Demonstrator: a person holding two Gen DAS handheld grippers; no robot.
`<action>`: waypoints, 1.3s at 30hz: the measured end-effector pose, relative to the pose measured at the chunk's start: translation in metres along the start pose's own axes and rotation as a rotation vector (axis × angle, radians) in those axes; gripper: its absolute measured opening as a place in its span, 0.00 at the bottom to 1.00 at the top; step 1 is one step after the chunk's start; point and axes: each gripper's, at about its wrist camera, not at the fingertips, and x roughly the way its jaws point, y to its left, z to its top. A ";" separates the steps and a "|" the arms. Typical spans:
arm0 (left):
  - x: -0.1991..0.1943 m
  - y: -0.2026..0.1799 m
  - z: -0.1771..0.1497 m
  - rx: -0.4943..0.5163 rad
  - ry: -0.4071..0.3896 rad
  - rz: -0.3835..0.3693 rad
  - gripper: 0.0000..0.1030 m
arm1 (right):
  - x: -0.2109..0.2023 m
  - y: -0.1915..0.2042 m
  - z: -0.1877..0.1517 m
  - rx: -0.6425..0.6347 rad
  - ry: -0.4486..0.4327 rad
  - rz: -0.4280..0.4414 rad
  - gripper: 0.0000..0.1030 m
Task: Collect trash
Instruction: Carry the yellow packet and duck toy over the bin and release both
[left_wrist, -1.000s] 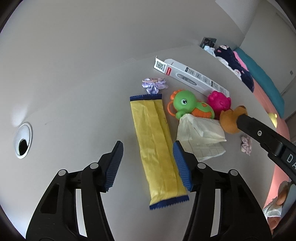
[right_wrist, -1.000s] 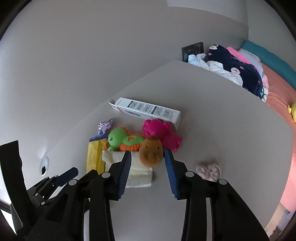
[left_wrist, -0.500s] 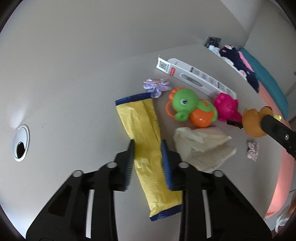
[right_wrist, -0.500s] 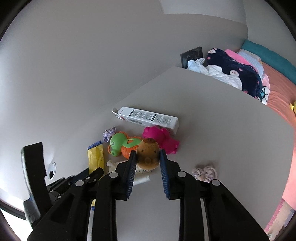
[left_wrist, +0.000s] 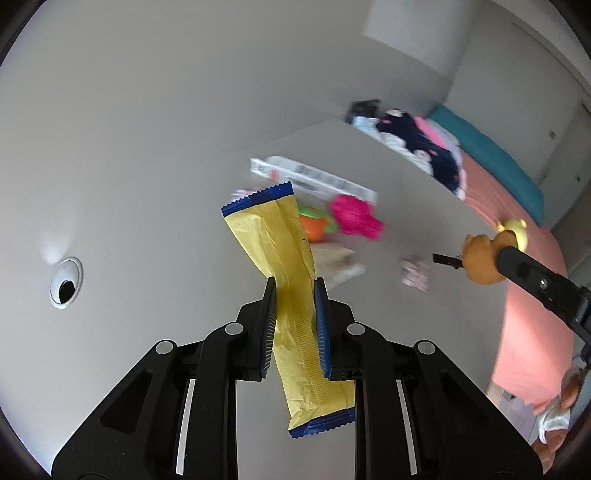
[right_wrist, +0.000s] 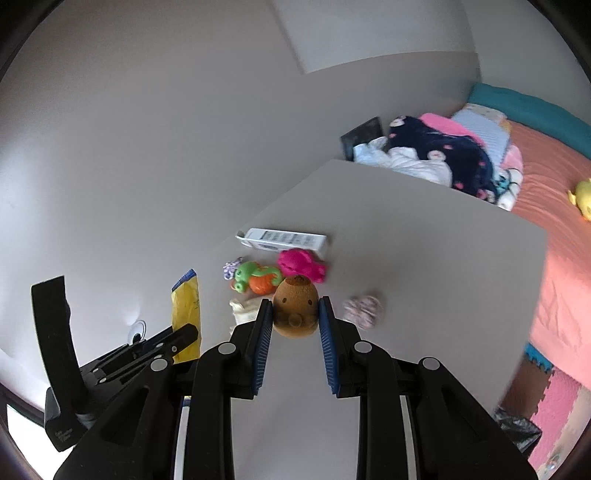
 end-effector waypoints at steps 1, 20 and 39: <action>-0.003 -0.009 -0.004 0.012 0.000 -0.008 0.18 | -0.012 -0.008 -0.004 0.012 -0.011 -0.005 0.26; -0.006 -0.272 -0.167 0.419 0.124 -0.300 0.18 | -0.179 -0.188 -0.139 0.236 -0.118 -0.276 0.27; 0.027 -0.399 -0.307 0.675 0.343 -0.402 0.63 | -0.218 -0.334 -0.258 0.541 -0.015 -0.461 0.43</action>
